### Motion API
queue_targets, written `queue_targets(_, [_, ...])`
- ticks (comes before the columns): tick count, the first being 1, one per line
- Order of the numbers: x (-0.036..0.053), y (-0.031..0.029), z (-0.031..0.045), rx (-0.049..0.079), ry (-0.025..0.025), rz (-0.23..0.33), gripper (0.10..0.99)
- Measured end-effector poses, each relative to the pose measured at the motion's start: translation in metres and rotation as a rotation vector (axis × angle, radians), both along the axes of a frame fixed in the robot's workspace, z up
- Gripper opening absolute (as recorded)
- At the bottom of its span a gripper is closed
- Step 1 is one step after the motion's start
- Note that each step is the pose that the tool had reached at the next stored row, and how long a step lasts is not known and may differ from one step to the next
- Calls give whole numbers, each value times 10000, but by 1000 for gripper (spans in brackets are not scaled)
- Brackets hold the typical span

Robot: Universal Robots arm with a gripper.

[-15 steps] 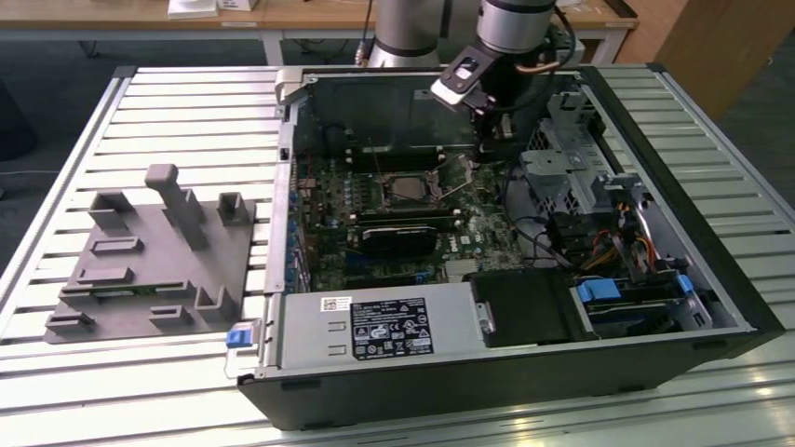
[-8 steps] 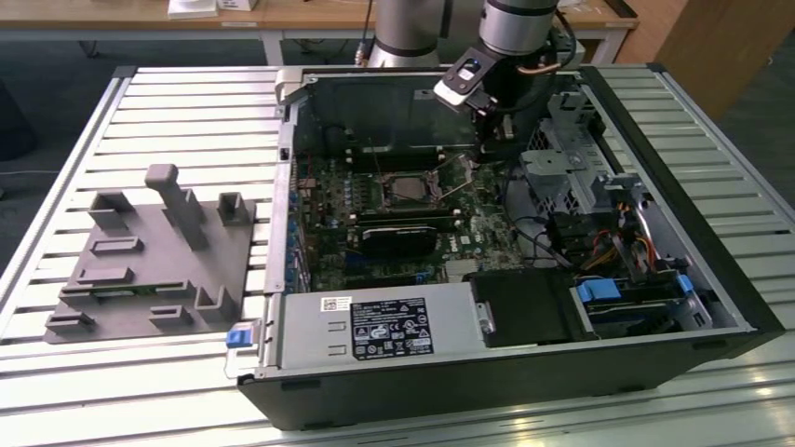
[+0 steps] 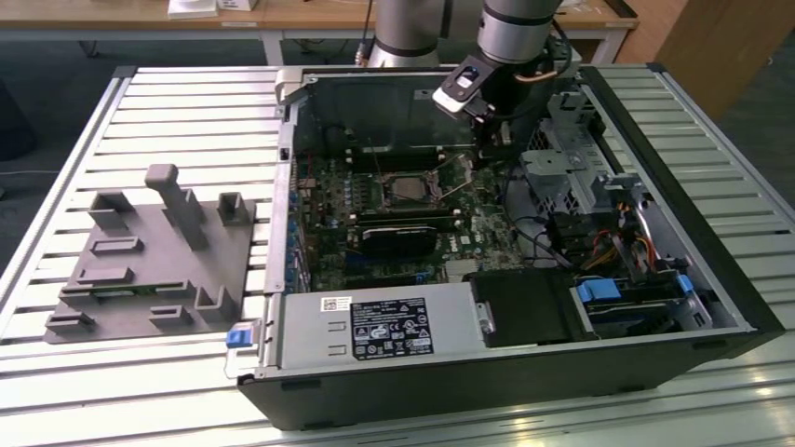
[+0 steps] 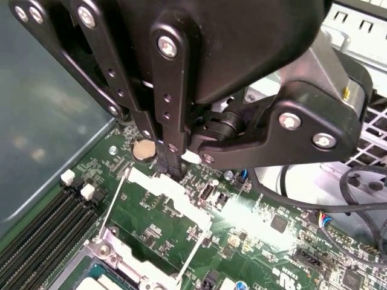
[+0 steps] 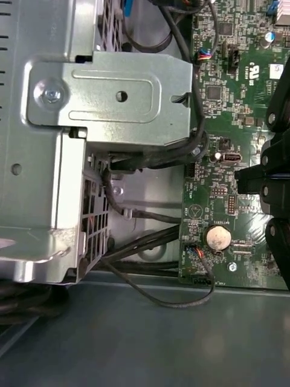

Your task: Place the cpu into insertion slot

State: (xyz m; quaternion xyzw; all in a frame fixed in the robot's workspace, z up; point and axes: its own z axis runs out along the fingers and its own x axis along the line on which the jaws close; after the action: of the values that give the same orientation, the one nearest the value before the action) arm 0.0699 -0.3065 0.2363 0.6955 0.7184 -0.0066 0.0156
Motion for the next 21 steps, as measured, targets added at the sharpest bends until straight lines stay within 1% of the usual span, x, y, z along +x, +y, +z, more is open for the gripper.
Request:
queue_targets(6, [-71,0,-1,1,1,-148,106])
queue_targets(21, [-138,0,-1,1,0,-165,106])
